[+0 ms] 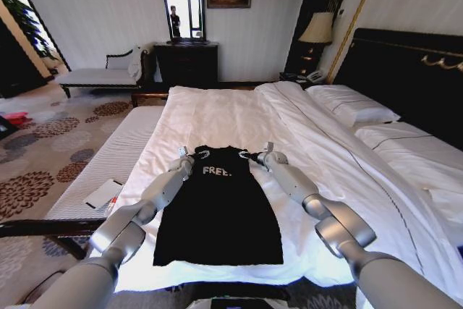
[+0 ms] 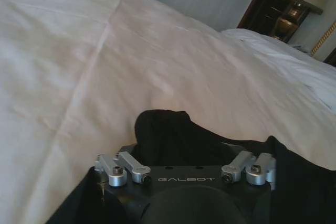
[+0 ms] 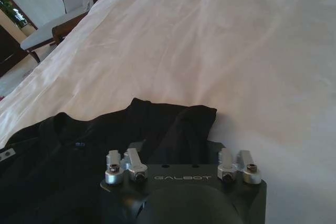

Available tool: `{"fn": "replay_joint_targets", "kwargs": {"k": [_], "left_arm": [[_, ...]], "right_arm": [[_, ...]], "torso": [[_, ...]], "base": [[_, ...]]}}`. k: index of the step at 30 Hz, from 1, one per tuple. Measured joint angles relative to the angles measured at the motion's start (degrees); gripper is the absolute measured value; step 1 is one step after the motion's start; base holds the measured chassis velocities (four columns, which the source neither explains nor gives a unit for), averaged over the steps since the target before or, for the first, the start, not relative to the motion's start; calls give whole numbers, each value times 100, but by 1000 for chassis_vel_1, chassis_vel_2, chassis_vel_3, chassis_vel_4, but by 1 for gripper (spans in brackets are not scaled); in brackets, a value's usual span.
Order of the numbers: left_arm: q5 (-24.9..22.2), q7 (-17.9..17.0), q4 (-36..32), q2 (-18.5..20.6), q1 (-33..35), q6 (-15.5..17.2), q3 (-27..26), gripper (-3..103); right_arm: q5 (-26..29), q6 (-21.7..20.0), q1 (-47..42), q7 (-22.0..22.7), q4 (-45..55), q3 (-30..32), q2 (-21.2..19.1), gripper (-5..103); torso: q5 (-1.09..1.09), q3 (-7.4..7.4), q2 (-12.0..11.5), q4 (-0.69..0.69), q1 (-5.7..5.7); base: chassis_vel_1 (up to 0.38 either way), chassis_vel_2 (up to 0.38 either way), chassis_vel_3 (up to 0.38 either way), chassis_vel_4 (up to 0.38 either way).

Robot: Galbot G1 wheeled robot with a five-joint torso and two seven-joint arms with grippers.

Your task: Fold the clothes on the bed.

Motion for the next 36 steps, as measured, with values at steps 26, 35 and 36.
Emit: {"fn": "replay_joint_targets", "kwargs": {"k": [26, 35, 36], "left_arm": [[43, -99, -30, 42, 52, -55, -119, 1], [56, -35, -3, 157, -60, -126, -135, 1], [58, 1, 47, 161, -111, -149, -122, 1]], "right_arm": [[-28, 125, -89, -2, 178, -121, -79, 1], [21, 260, -38, 65, 305, -177, -169, 1], [17, 396, -17, 50, 294, -196, -178, 1]], "torso": [[0, 0, 0, 0, 0], [0, 0, 0, 0, 0], [-1, 0, 0, 0, 0]], "base": [[0, 0, 0, 0], [0, 0, 0, 0], [0, 0, 0, 0]]}}
